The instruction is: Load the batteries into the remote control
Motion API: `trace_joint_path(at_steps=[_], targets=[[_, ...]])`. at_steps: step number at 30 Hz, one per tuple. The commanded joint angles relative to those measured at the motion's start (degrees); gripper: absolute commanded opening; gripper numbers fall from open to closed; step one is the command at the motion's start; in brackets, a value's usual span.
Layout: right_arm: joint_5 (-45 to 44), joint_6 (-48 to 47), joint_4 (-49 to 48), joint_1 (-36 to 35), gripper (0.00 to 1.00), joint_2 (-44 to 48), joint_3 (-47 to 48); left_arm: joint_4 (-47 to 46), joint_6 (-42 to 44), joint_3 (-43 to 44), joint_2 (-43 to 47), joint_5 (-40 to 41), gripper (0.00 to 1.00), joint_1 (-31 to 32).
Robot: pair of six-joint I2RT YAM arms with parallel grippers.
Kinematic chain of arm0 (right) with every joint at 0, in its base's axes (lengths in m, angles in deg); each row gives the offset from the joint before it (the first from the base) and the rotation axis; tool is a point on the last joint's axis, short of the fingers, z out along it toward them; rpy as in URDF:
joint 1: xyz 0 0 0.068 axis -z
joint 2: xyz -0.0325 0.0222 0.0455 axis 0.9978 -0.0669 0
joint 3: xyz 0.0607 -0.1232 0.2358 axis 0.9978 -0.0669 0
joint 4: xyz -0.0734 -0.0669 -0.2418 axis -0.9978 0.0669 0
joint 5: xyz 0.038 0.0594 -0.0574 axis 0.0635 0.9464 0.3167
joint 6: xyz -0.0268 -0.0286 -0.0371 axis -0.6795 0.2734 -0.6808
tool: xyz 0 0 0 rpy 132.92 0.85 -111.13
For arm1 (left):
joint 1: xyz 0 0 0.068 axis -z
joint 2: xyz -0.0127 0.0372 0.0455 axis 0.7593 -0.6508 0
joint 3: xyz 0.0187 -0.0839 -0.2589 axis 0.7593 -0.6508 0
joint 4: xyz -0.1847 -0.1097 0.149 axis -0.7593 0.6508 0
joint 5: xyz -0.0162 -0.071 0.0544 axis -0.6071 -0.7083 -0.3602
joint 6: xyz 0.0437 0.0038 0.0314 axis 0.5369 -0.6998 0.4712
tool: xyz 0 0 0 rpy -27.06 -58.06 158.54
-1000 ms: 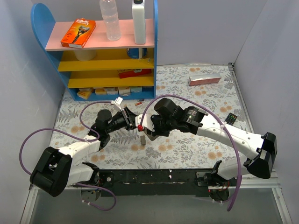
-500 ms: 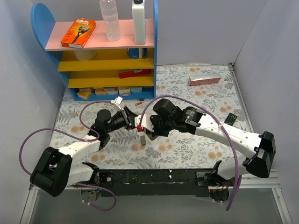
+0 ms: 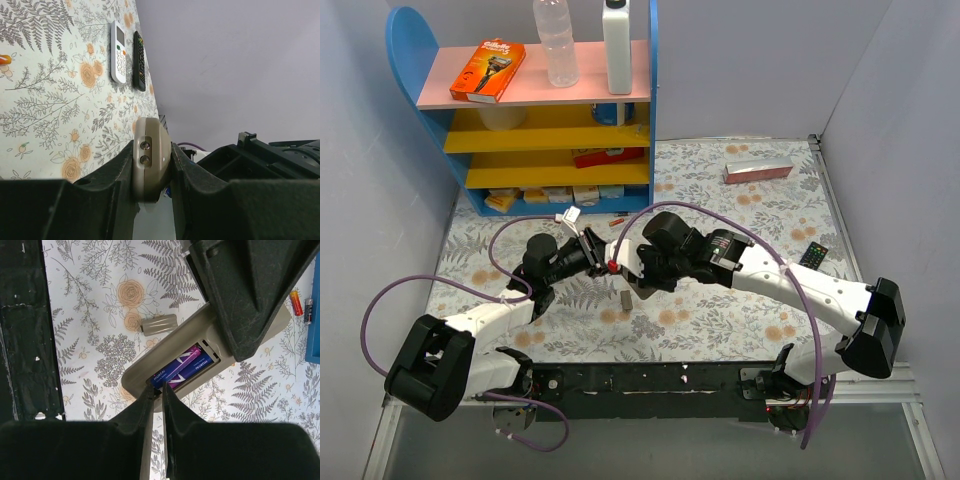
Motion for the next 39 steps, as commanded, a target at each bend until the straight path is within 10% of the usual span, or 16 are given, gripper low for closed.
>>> trace_joint_path(at_steps=[1,22,32,39], targets=[[-1.85,3.41,-6.24,-0.34,0.15,-1.82,0.0,-3.57,-1.98,3.05,2.0,-2.33,0.0,0.37],[1.13,8.51,-4.93,-0.34,0.06,-12.98,9.84,1.26,1.8,4.37,8.59,-2.33,0.0,0.46],[0.52,13.78,-3.61,-0.34,0.09,-12.64,14.86,22.52,21.57,4.73,16.68,13.19,0.0,0.46],[-8.08,22.21,-7.73,-0.25,0.47,-7.1,10.56,33.51,23.6,0.33,22.55,29.36,0.0,0.46]])
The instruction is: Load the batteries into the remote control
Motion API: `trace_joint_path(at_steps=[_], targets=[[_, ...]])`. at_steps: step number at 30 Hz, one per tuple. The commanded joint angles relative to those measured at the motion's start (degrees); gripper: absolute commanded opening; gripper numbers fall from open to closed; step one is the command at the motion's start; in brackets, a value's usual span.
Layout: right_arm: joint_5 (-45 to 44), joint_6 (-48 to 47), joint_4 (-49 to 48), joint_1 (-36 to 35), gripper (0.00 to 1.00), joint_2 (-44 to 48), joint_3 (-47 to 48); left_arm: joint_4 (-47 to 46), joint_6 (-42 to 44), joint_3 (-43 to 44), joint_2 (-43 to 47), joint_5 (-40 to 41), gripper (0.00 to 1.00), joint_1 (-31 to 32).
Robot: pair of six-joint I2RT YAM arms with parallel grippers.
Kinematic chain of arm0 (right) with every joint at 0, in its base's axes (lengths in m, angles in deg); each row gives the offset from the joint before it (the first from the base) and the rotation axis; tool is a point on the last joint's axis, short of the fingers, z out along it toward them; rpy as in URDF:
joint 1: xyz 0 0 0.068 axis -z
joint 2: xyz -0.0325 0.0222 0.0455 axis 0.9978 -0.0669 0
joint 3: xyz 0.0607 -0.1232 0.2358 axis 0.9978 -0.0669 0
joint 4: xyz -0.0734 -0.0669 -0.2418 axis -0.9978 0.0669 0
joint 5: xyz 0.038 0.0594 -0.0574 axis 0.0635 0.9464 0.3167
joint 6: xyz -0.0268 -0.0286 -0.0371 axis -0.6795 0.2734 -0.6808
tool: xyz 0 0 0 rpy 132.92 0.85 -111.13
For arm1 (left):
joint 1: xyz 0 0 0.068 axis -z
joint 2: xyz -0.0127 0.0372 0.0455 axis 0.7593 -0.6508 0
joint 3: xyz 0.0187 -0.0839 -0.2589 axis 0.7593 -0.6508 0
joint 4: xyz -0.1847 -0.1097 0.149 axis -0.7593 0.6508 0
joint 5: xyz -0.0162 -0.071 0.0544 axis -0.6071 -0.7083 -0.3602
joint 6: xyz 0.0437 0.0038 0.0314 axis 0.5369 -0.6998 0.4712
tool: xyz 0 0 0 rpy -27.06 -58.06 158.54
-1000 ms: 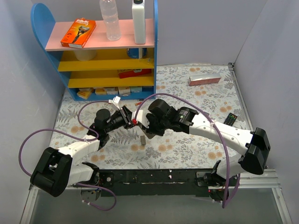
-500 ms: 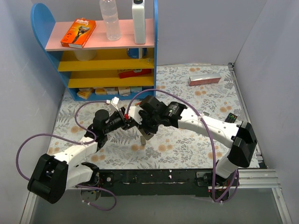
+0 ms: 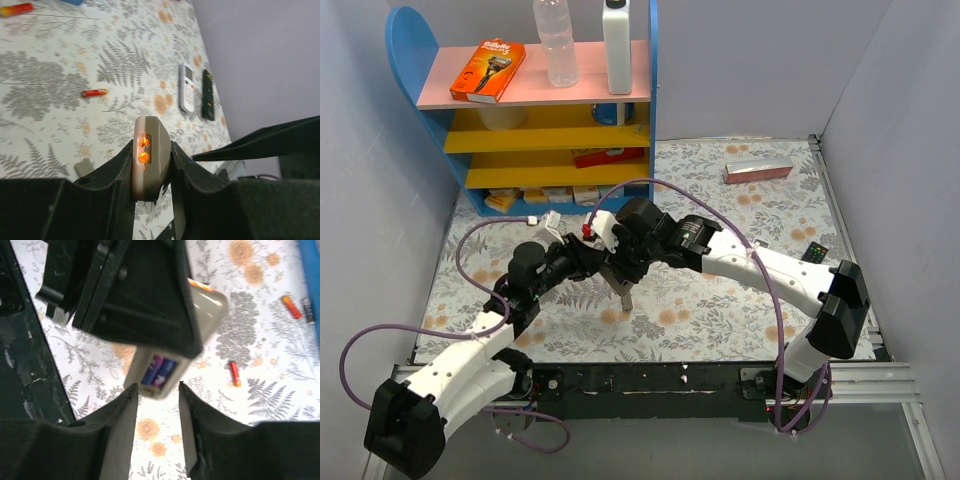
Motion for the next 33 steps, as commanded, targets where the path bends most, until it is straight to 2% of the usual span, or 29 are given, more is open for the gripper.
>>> trace_joint_path(at_steps=[1,2,3,11,16,24,33], targets=[[-5.67,7.99,-6.32,-0.18,0.51,6.36,-2.74,8.6,1.98,-2.01,4.29,14.0,0.0,0.24],[-8.11,11.31,-6.59,-0.18,0.55,6.81,-4.57,10.27,1.81,-2.36,4.91,15.59,0.0,0.15],[-9.79,12.74,-6.59,-0.18,0.63,6.9,-5.37,12.37,1.46,-2.63,5.61,18.47,0.0,0.15],[-11.03,29.88,-7.38,-0.27,0.75,5.15,-13.81,19.06,-0.83,-4.82,13.35,24.65,0.0,0.15],[-11.3,36.56,-7.2,-0.45,0.76,0.32,-16.02,23.28,-1.89,-5.53,18.18,28.43,0.0,0.15],[-12.61,40.96,-7.21,-1.85,0.78,-7.76,-13.91,30.14,-2.68,-4.92,24.33,32.39,0.0,0.24],[-13.84,43.95,-5.36,-3.61,0.75,-14.54,-9.08,34.98,-3.82,-6.14,30.66,31.86,0.0,0.24]])
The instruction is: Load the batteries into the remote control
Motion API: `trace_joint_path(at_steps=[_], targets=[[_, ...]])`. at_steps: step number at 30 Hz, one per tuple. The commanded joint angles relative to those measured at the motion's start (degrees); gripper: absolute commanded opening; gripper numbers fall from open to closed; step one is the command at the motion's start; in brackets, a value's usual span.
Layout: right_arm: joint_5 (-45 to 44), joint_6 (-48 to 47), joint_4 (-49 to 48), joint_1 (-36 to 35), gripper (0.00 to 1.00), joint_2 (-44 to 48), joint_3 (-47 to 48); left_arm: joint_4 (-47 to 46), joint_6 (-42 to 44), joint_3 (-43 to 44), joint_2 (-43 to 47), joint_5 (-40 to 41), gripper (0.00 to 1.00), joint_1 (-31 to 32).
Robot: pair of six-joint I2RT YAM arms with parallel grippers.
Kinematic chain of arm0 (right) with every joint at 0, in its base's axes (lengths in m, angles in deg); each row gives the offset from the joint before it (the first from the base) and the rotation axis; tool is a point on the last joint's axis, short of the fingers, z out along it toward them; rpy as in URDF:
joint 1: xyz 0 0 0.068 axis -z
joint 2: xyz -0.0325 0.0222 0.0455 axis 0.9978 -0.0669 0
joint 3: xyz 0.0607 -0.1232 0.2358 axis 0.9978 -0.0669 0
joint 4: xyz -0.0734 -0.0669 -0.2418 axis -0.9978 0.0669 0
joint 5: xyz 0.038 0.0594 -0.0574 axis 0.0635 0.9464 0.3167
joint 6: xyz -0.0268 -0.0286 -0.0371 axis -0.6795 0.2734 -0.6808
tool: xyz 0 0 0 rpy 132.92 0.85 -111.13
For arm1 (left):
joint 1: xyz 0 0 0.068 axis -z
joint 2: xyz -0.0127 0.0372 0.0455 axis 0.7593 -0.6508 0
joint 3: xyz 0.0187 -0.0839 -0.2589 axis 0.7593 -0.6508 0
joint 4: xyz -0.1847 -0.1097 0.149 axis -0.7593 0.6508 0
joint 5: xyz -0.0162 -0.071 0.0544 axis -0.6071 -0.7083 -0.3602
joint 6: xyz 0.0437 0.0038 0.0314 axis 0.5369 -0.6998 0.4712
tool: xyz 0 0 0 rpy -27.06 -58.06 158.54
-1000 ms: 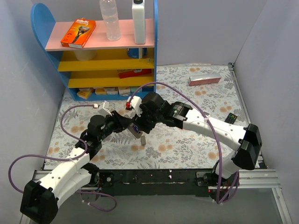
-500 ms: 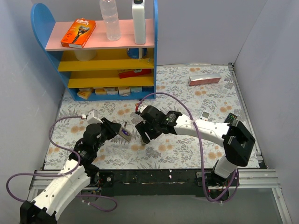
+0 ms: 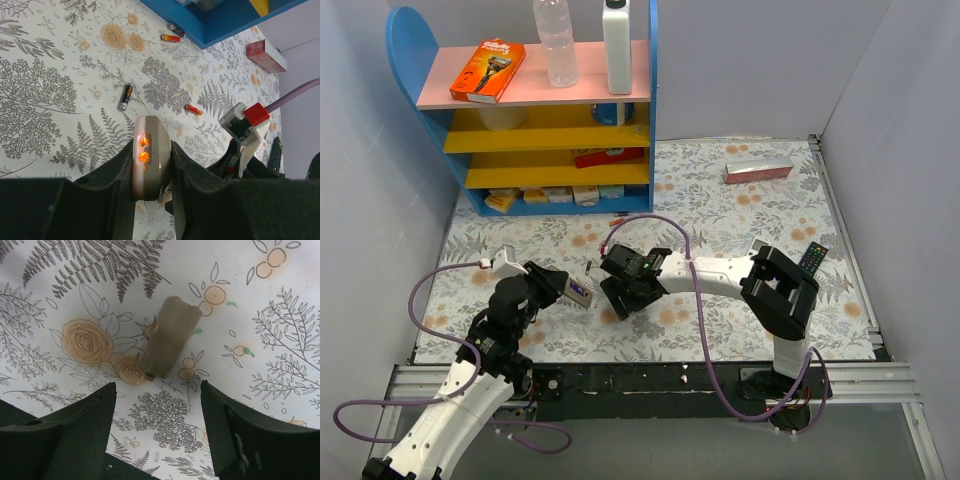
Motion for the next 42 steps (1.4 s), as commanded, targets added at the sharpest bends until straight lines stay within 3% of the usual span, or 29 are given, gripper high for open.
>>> trace_joint_path(at_steps=[1,16,25,35,42], targets=[[-1.98,2.64,0.37,-1.07,0.74,-1.3,4.21,2.48,-1.11,-0.62,3.47,0.85,0.0,0.04],[-9.27,7.74,5.11,-2.31,0.56,-6.84,5.98,-0.42,0.56,-0.97,4.36,-2.23,0.0,0.13],[-11.21,6.51,5.47,-2.4,0.36,-6.05,3.69,-3.66,-0.67,-1.76,3.75,-6.79,0.0,0.04],[-12.08,-8.42,0.1,-2.31,0.07,7.64,-5.71,-18.7,-7.61,-7.47,-1.0,-17.78,0.0,0.13],[-11.82,-19.93,0.36,-2.31,0.07,19.69,-8.18,-36.61,-12.88,-13.35,-7.66,-27.17,0.0,0.04]])
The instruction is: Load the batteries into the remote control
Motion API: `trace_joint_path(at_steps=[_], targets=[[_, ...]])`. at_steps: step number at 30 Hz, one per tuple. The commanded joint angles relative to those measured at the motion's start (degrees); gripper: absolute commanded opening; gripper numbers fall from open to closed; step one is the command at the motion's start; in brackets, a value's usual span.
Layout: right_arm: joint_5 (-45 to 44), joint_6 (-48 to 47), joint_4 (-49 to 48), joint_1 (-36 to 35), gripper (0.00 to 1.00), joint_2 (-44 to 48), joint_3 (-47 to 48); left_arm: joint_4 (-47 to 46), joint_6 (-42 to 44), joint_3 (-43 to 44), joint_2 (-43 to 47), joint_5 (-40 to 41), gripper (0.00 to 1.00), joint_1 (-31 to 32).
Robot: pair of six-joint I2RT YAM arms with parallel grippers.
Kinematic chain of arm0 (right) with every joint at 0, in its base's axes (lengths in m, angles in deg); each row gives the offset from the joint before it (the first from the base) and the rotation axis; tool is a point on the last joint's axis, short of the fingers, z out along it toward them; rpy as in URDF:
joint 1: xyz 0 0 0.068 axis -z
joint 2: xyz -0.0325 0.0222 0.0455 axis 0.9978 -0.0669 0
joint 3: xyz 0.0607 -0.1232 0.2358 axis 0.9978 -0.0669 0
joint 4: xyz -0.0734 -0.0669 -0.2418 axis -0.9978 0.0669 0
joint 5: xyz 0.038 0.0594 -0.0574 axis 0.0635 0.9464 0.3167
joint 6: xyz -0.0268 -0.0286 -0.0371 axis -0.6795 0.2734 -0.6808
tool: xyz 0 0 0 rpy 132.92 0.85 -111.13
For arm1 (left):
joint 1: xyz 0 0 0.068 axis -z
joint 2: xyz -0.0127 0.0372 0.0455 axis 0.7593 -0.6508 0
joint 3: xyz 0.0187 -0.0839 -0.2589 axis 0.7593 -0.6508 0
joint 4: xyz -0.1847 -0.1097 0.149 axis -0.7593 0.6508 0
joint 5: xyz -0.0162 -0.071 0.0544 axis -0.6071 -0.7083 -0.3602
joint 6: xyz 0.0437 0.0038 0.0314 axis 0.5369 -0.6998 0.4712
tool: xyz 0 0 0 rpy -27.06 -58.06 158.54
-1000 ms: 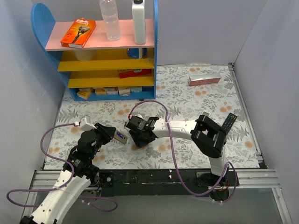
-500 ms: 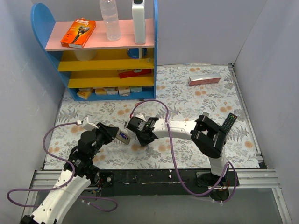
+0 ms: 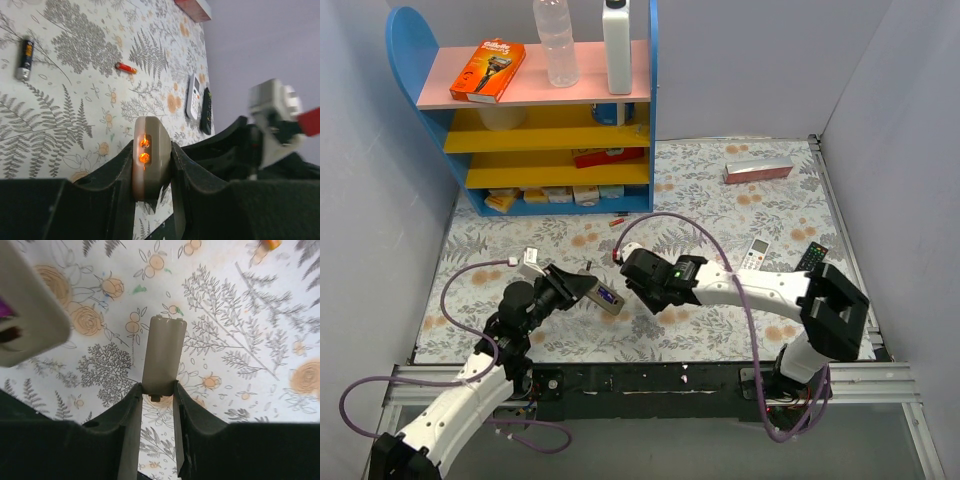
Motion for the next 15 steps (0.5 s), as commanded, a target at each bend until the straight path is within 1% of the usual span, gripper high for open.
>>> trace_joint_path(at_steps=[1,4,6,7,8,12,15], targets=[[-1.35,-10.69,-0.03,-0.21,0.07,8.03,0.94,-18.36,-4.84,-3.17,-5.12,-8.72,0.0,0.13],[-0.04,-15.8,2.25,-0.21,0.07,10.58,2.96,-21.74,-3.63,-2.13,-9.59,-10.13,0.0,0.13],[2.59,-17.12,3.23,-0.12,0.07,11.9,4.54,-22.36,-2.31,-0.81,-11.71,-11.35,0.0,0.21],[3.47,-18.86,3.4,-0.21,0.07,12.43,4.98,-23.4,-1.08,0.59,-14.16,-11.88,0.0,0.13],[5.83,-19.32,4.36,-0.21,0.06,12.87,5.85,-24.2,-0.81,1.12,-15.31,-12.59,0.0,0.13],[10.59,-20.02,6.39,-0.21,0.06,11.82,11.47,-32.26,-1.94,1.13,-20.5,-14.61,0.0,0.21],[11.74,-20.03,7.7,-0.21,0.06,9.45,13.5,-35.97,-2.65,1.48,-24.19,-15.4,0.0,0.22]])
